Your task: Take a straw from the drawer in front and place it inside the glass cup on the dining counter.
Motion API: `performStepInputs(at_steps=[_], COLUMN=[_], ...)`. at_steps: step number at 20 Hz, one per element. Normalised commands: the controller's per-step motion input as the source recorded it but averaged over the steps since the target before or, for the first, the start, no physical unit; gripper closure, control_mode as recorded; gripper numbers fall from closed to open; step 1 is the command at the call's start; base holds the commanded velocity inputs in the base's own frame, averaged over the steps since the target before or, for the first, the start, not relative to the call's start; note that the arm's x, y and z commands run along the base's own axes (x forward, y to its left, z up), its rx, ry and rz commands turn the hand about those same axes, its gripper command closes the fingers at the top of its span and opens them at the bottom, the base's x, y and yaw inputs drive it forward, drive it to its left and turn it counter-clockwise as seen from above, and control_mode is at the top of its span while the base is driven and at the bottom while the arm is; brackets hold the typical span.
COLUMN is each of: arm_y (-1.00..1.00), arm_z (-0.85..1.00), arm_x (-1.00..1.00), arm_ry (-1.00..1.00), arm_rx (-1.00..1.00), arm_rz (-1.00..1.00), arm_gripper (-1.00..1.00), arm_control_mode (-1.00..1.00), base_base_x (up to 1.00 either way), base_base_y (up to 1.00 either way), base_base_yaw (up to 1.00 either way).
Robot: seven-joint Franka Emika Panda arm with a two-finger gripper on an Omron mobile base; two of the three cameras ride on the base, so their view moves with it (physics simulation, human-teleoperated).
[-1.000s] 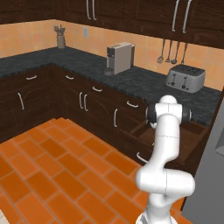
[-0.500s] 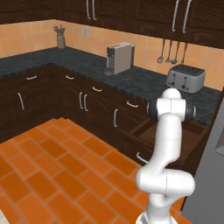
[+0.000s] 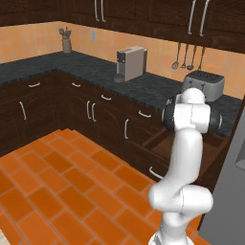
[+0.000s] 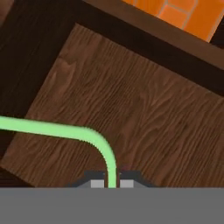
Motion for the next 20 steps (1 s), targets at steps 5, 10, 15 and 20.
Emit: performStepInputs(at_steps=[5,10,15,20], arm_y=[0.51,0.75,0.76,0.87], arm_z=[1.0,1.0,0.98,0.59], arm_x=[-0.85,-0.91,-0.92,-0.56], arm_ry=[-0.13,-0.13,-0.07,0.01], arm_rx=[-0.08,-0.11,-0.12,-0.05], arm_rz=[0.01,0.03,0.02,0.13], arm_gripper=[1.0,1.0,1.0,1.0], arm_control_mode=[-1.0,-1.0,-1.0,-1.0], base_base_x=[0.0,0.0,0.0,0.0], base_base_y=[0.0,0.0,0.0,0.0], base_base_yaw=[0.0,0.0,0.0,0.0])
